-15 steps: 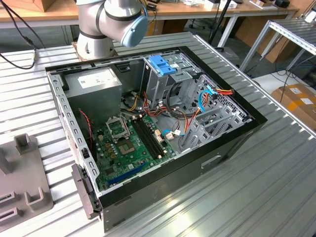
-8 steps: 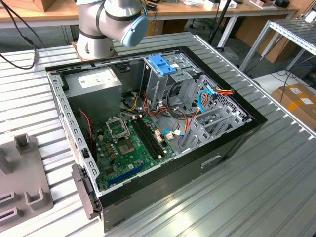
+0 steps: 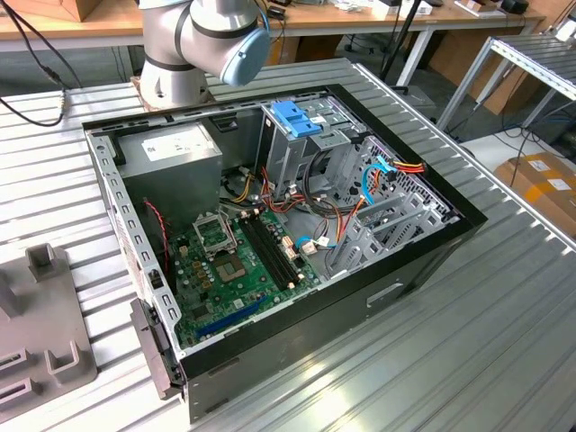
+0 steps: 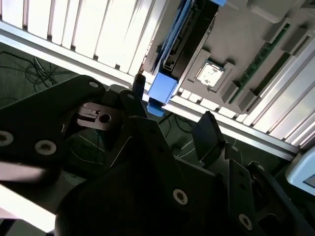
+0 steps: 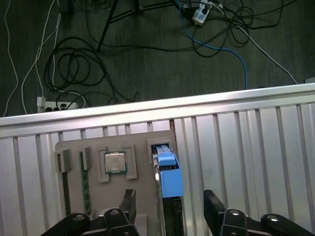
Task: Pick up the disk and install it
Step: 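Pick up the disk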
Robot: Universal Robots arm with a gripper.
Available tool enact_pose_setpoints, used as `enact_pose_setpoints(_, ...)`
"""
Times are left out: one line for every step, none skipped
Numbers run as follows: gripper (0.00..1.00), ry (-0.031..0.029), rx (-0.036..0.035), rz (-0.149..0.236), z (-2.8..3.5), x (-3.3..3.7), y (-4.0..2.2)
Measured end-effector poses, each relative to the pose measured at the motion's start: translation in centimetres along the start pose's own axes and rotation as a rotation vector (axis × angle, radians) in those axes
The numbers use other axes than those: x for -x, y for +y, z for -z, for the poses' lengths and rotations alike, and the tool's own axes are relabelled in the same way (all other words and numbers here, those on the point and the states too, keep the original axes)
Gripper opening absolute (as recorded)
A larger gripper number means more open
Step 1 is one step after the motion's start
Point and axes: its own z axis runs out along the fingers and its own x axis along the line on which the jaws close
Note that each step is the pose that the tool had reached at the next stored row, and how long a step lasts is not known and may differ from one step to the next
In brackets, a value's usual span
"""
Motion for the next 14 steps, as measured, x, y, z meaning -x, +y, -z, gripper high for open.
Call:
enact_pose_setpoints(0.66,0.0006,0.0002,0.019,-0.06,0.0,-0.01)
enact_pose_setpoints(0.66,0.0016,0.0009,0.049,-0.18,-0.01,-0.01)
enact_pose_setpoints(0.66,0.003,0.0018,0.087,-0.39,-0.01,-0.02)
enact_pose_setpoints(0.66,0.0041,0.0024,0.119,-0.56,-0.01,-0.02)
enact_pose_setpoints(0.66,0.005,0.0027,0.14,-0.69,-0.02,0.04)
enact_pose_setpoints(0.66,0.0046,-0.0047,0.142,-0.86,-0.05,0.25)
enact_pose_setpoints(0.66,0.0045,-0.0092,0.143,-1.0,-0.07,0.4)
enact_pose_setpoints(0.66,0.0043,-0.0113,0.143,-1.09,-0.09,0.47)
enact_pose_setpoints(0.66,0.0042,-0.0134,0.143,-1.18,-0.1,0.55)
enact_pose_setpoints(0.66,0.004,-0.0146,0.143,-1.29,-0.11,0.6)
enact_pose_setpoints(0.66,0.0039,-0.0153,0.144,-1.46,-0.13,0.66)
enact_pose_setpoints(0.66,0.0042,-0.015,0.144,-1.72,-0.16,0.69)
enact_pose_setpoints(0.66,0.0042,-0.015,0.144,-2.39,-0.18,0.67)
enact_pose_setpoints(0.66,0.0041,-0.0151,0.144,-2.61,-0.19,0.66)
